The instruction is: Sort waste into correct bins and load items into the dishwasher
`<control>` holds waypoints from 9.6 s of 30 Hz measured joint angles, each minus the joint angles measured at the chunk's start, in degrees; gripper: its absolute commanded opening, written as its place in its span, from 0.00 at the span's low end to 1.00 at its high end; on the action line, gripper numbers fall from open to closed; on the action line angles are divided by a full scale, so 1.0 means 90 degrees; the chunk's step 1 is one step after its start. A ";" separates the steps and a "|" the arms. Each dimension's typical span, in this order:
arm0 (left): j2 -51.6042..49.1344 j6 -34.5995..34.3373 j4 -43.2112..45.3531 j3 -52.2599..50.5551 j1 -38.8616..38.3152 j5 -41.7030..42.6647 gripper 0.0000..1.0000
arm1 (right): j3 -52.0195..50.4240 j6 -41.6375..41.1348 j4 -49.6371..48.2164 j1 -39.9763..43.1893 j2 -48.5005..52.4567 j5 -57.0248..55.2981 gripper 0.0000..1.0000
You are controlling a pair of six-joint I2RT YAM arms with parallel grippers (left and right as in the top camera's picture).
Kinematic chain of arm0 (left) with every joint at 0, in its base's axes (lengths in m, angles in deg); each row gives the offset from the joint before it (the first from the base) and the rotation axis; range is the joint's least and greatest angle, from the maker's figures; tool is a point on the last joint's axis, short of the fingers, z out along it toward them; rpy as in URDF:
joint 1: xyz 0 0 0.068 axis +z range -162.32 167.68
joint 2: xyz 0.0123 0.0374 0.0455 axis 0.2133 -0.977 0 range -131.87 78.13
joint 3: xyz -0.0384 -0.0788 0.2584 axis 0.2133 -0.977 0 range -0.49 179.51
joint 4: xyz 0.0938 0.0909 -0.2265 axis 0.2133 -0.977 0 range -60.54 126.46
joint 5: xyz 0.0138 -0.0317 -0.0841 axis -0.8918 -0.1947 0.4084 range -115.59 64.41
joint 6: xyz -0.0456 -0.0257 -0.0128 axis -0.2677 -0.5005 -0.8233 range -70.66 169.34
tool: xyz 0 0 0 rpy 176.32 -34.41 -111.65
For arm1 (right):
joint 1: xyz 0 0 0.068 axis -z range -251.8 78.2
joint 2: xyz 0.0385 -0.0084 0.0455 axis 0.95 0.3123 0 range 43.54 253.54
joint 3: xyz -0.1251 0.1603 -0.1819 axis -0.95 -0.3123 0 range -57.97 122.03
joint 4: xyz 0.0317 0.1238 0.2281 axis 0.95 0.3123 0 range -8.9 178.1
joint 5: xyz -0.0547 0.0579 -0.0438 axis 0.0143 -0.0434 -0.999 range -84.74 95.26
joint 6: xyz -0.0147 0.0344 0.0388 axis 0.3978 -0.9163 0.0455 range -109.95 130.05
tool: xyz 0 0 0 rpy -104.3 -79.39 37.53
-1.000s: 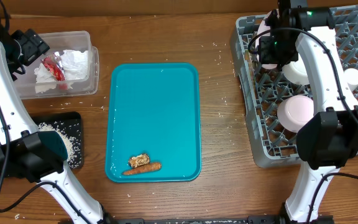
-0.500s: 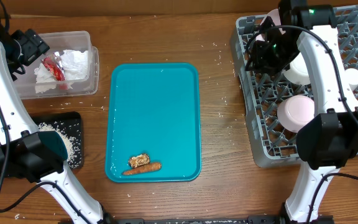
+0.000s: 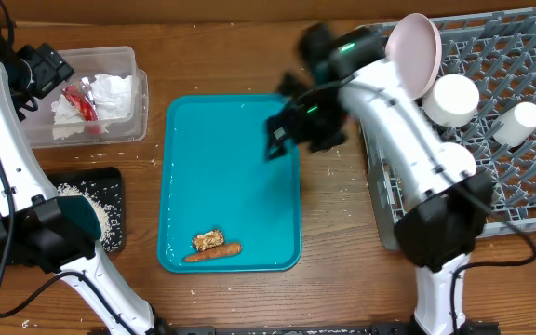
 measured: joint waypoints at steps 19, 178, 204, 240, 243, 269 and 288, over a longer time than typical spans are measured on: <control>0.0000 0.1117 -0.0483 -0.0192 -0.0590 0.4160 1.00 | 0.0000 -0.0646 -0.0869 -0.1741 -0.0002 -0.0520 1.00; 0.2256 0.1530 0.3687 -0.9279 -0.5209 -0.0053 0.74 | 0.0019 -0.1600 -0.0682 0.0525 0.0000 -0.0678 1.00; 0.2030 0.0947 0.3609 -0.9126 -0.5132 -0.0335 0.36 | 0.0019 -0.1600 -0.0675 0.0525 0.0000 -0.0678 1.00; 0.1987 -0.0338 0.1921 -0.6062 0.1158 -0.0379 0.42 | 0.0019 -0.1600 -0.0612 0.0525 0.0000 -0.0707 1.00; 0.1987 -0.0338 0.1928 -0.6091 0.1479 -0.0379 0.44 | 0.0019 -0.1600 -0.0673 0.0525 -0.0002 -0.0726 1.00; 0.2754 0.1180 0.0559 -0.6207 -0.0440 0.1766 0.56 | 0.0019 -0.1600 -0.0738 0.0525 0.0000 -0.0775 1.00; 0.2773 -0.1739 0.2042 -0.8918 -0.2841 0.1887 0.58 | 0.0019 -0.1600 -0.0670 0.0525 0.0000 -0.0775 1.00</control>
